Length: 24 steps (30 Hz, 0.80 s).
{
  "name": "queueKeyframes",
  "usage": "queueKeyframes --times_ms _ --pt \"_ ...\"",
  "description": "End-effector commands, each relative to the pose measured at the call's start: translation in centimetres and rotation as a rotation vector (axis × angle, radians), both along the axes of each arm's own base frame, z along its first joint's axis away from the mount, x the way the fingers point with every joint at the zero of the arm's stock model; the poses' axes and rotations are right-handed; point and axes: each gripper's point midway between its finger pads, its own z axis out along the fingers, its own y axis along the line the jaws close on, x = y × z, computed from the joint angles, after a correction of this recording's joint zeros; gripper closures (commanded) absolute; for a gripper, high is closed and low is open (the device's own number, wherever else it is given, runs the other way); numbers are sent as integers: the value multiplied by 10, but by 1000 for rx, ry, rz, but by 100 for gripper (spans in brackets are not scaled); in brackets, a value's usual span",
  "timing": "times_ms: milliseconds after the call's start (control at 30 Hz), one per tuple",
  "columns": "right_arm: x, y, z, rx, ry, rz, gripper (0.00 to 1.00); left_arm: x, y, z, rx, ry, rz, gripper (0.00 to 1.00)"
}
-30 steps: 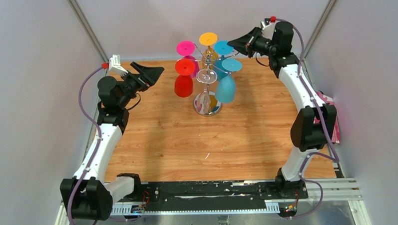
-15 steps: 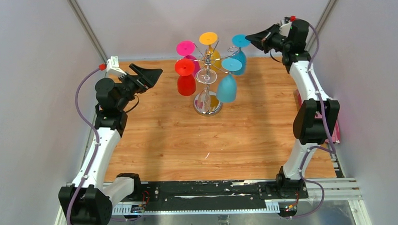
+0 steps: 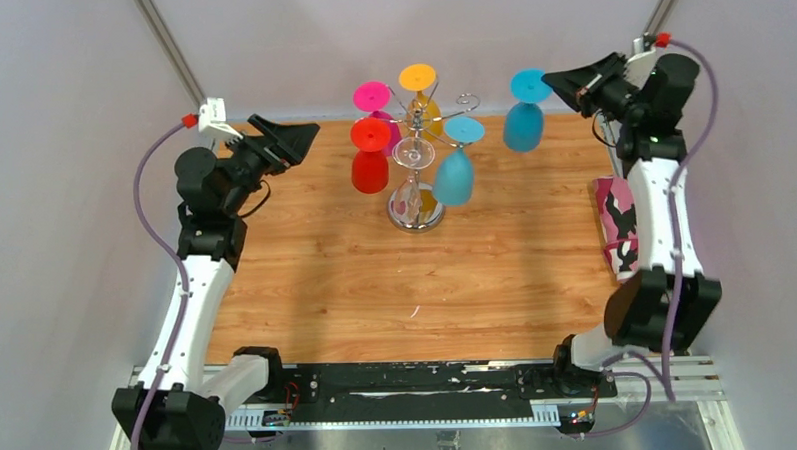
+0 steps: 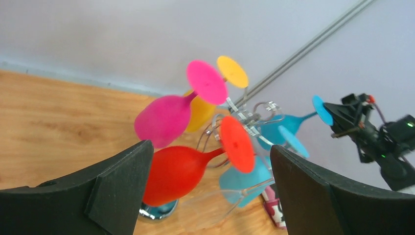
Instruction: Take the wine glass off the wine glass rack
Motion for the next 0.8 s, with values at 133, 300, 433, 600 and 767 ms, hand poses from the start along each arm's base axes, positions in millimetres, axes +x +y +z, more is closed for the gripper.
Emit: queueKeyframes --times_ms 133,300,433,600,767 --pt "-163 30 156 -214 -536 -24 100 -69 -25 143 -40 -393 -191 0" --pt "-221 67 205 -104 -721 168 100 -122 -70 176 -182 -626 -556 0" --pt "-239 98 223 -18 -787 330 100 -161 -71 176 -346 -799 -811 0" --pt "-258 139 238 105 -869 528 100 -127 -81 151 -347 -711 -812 0" --pt "-262 171 245 180 -894 633 100 -102 -86 137 -359 -654 -804 0"
